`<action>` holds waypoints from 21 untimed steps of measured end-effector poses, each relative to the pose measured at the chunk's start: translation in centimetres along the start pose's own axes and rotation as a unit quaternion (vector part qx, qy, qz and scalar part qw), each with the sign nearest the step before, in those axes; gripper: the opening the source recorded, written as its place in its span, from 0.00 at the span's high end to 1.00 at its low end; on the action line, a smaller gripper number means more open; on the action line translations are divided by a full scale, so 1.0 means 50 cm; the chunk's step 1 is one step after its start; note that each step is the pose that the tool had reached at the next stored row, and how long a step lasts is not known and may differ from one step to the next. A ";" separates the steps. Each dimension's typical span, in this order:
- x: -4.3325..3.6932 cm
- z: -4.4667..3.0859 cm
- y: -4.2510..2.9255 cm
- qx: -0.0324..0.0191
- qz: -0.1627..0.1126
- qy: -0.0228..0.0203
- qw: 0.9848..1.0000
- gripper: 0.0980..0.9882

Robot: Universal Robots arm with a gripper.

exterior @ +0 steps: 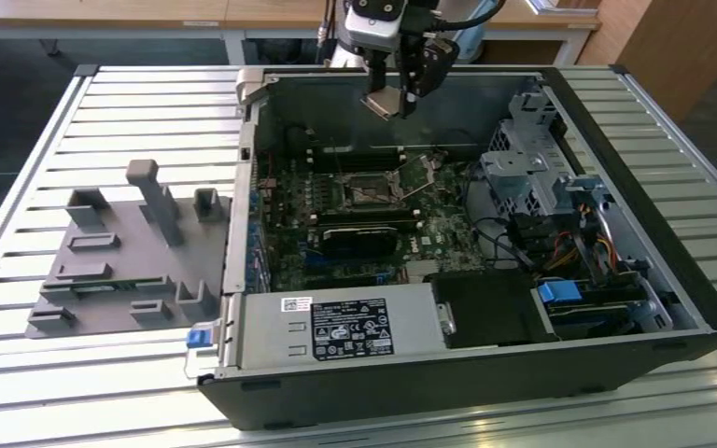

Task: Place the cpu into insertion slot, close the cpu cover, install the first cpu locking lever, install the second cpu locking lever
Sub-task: 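Place the cpu into insertion slot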

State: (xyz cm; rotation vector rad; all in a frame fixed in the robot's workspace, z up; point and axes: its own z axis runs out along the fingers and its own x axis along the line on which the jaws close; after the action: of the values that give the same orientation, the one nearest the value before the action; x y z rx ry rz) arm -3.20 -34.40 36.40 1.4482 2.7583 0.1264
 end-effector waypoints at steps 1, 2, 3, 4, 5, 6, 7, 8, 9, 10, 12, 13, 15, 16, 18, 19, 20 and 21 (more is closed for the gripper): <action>0.000 0.000 0.000 0.000 0.006 0.000 1.000 0.50; 0.000 0.000 0.000 0.000 0.011 -0.001 1.000 0.50; 0.000 0.000 0.000 0.000 0.017 -0.001 1.000 0.50; 0.000 0.001 0.000 0.000 0.023 -0.002 1.000 0.50; 0.000 0.001 0.000 0.000 0.028 -0.002 1.000 0.50; 0.000 0.001 0.000 -0.001 0.034 -0.003 0.999 0.50; 0.000 0.001 0.000 -0.001 0.040 -0.003 0.999 0.50; 0.000 0.001 0.000 -0.001 0.045 -0.004 0.999 0.50; 0.000 0.001 0.000 -0.001 0.051 -0.004 0.999 0.50; 0.001 0.001 0.000 -0.001 0.056 -0.005 0.998 0.50; 0.001 0.001 0.000 -0.001 0.068 -0.006 0.998 0.50; 0.001 0.002 0.000 -0.001 0.073 -0.006 0.997 0.50; 0.001 0.002 0.000 -0.001 0.085 -0.007 0.996 0.50; 0.001 0.002 0.000 -0.002 0.091 -0.008 0.996 0.50; 0.001 0.002 0.000 -0.002 0.103 -0.009 0.995 0.50; 0.001 0.002 0.000 -0.002 0.108 -0.009 0.994 0.50; 0.001 0.003 0.000 -0.002 0.114 -0.010 0.993 0.50; 0.001 0.003 0.000 -0.002 0.120 -0.010 0.993 0.50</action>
State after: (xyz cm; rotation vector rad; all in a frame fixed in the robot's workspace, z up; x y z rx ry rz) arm -3.21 -34.34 36.27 1.7655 2.5553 0.1206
